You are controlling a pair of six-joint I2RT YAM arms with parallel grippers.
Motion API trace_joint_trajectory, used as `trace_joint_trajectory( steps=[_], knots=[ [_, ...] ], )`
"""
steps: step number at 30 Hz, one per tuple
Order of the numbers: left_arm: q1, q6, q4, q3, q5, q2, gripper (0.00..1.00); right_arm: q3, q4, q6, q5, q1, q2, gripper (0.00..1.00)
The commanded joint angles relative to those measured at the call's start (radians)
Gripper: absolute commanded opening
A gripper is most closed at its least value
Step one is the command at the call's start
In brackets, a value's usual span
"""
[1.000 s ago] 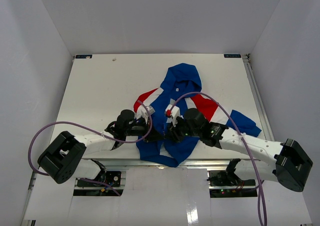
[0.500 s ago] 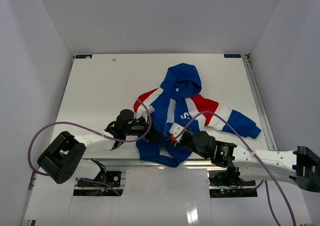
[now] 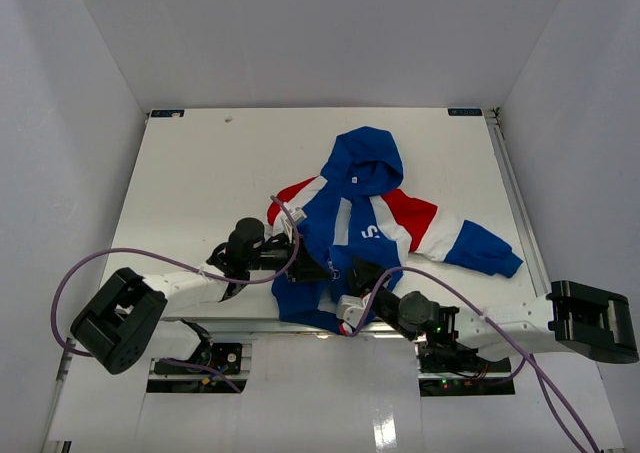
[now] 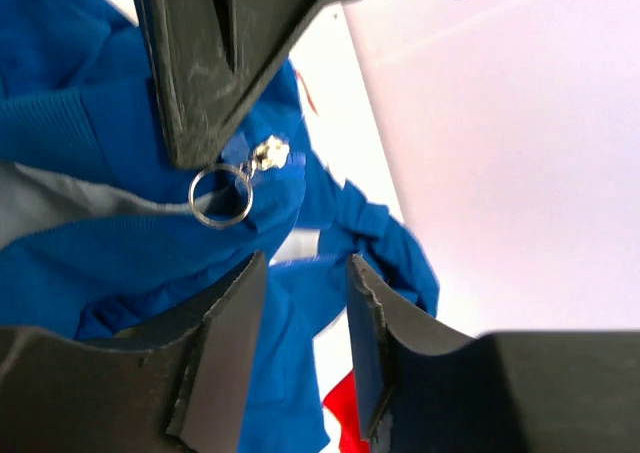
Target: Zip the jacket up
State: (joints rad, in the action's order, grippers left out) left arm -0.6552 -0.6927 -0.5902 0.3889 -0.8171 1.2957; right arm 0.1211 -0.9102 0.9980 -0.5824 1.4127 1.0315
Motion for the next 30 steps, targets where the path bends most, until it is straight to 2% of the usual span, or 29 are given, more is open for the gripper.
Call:
trace_joint_trajectory(
  steps=[1, 5, 11, 30],
  knots=[
    [0.006, -0.015, -0.046, 0.024, -0.039, -0.01, 0.0, 0.002, -0.178, 0.111, 0.034, 0.027, 0.032, 0.42],
    [0.007, -0.01, -0.046, 0.02, -0.039, -0.008, 0.0, 0.02, -0.104, 0.105, 0.053, 0.043, 0.045, 0.41],
    [0.006, -0.001, -0.028, 0.024, -0.033, -0.012, 0.0, 0.023, -0.101, 0.136, -0.014, 0.093, 0.09, 0.42],
    [0.006, -0.007, -0.035, 0.025, -0.045, 0.007, 0.0, 0.026, -0.255, 0.239, -0.066, 0.145, 0.19, 0.43]
  ],
)
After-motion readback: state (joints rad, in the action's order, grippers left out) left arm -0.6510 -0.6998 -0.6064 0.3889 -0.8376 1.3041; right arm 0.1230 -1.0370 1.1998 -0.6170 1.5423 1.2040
